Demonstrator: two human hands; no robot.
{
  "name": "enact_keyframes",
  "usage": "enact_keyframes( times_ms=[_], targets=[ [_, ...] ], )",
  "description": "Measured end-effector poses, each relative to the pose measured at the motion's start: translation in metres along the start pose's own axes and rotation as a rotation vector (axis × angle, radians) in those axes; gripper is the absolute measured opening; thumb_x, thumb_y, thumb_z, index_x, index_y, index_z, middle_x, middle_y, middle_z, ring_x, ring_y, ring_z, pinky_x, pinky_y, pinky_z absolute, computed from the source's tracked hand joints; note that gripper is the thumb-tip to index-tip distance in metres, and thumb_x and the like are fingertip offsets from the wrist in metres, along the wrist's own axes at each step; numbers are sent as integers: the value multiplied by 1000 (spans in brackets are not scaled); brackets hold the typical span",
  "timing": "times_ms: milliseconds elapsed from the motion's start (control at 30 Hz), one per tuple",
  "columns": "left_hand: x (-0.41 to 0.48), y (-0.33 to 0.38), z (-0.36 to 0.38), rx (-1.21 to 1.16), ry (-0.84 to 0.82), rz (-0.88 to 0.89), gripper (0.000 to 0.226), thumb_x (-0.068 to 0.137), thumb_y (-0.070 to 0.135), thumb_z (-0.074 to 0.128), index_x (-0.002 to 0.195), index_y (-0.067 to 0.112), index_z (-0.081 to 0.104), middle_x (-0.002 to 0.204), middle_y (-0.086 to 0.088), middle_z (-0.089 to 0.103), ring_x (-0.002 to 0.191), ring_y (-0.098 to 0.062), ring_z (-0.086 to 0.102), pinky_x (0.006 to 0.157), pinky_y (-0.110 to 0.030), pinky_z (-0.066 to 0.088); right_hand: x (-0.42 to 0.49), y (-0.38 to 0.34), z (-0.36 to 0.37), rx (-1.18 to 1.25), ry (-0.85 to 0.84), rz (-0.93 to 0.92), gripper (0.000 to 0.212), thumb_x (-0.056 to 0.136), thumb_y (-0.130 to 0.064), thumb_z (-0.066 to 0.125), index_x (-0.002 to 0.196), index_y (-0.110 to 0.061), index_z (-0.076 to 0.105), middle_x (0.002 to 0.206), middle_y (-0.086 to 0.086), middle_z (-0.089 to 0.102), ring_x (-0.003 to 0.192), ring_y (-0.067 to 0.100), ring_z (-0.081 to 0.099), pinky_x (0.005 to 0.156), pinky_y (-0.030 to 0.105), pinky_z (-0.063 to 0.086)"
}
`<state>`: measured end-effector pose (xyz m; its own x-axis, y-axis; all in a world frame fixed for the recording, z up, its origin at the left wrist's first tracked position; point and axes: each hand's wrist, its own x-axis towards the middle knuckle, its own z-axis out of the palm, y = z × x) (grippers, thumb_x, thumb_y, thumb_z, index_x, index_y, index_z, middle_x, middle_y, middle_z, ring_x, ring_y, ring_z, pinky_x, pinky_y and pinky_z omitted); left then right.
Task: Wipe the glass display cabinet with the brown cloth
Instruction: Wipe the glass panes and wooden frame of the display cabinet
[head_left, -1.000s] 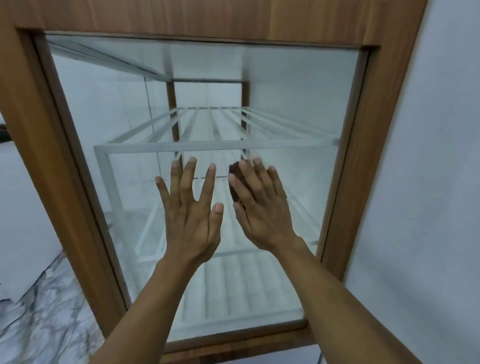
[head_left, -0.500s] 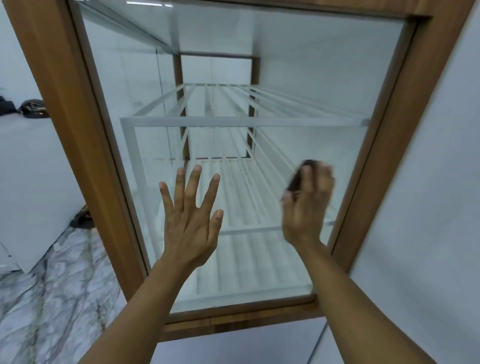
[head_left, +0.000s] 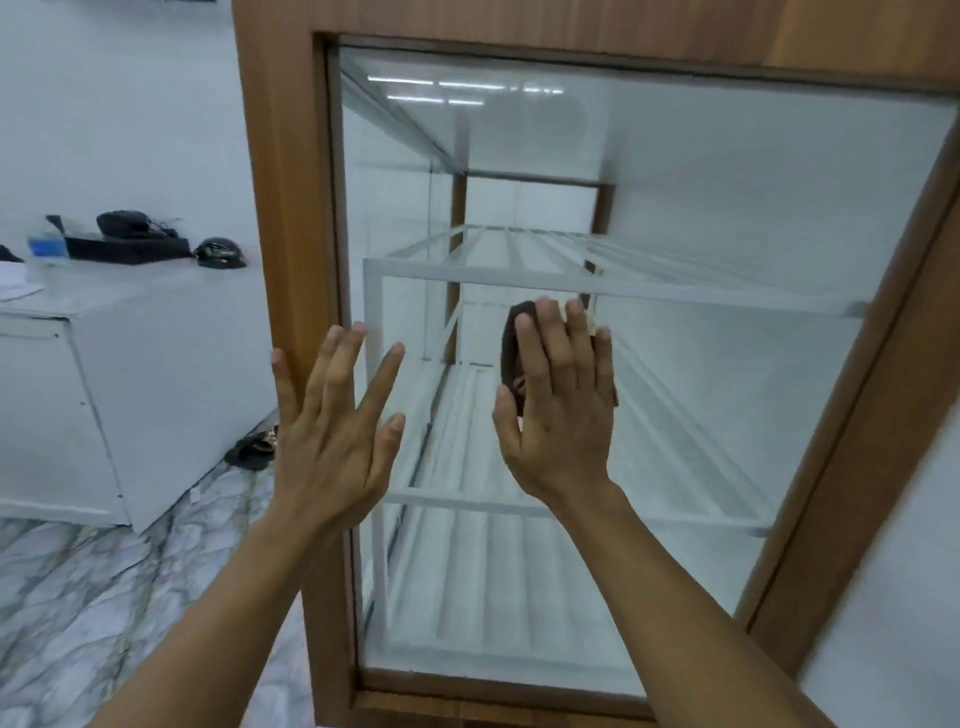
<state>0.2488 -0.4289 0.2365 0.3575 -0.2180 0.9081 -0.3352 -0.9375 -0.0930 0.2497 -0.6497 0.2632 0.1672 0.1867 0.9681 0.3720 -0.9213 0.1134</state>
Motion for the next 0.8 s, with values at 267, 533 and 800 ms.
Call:
enact_keyframes(
  times_ms=[267,533,800],
  targets=[
    [-59,-17,50,-147,263,-24,60,98,31,36,154,11,32,163,-12,19,156,-27,7,126,-52,11,-7,-24,25,-62,248,317,73,91,-19,53,156,-7,23,165,14,21,154,34,11,125,55,9],
    [-189,-9,101,-230,304,-36,61,100,28,26,157,5,22,168,-10,14,157,-27,9,127,-48,12,-194,-44,66,-156,32,-123,65,98,-24,48,157,-18,23,166,3,22,156,24,13,126,48,13],
    [-299,-10,142,-375,306,3,61,103,36,18,157,8,23,169,-3,13,157,-24,12,126,-35,17,-309,-132,124,-186,-127,-305,65,102,-31,44,160,-19,17,169,2,8,157,23,5,123,49,18]
  ],
)
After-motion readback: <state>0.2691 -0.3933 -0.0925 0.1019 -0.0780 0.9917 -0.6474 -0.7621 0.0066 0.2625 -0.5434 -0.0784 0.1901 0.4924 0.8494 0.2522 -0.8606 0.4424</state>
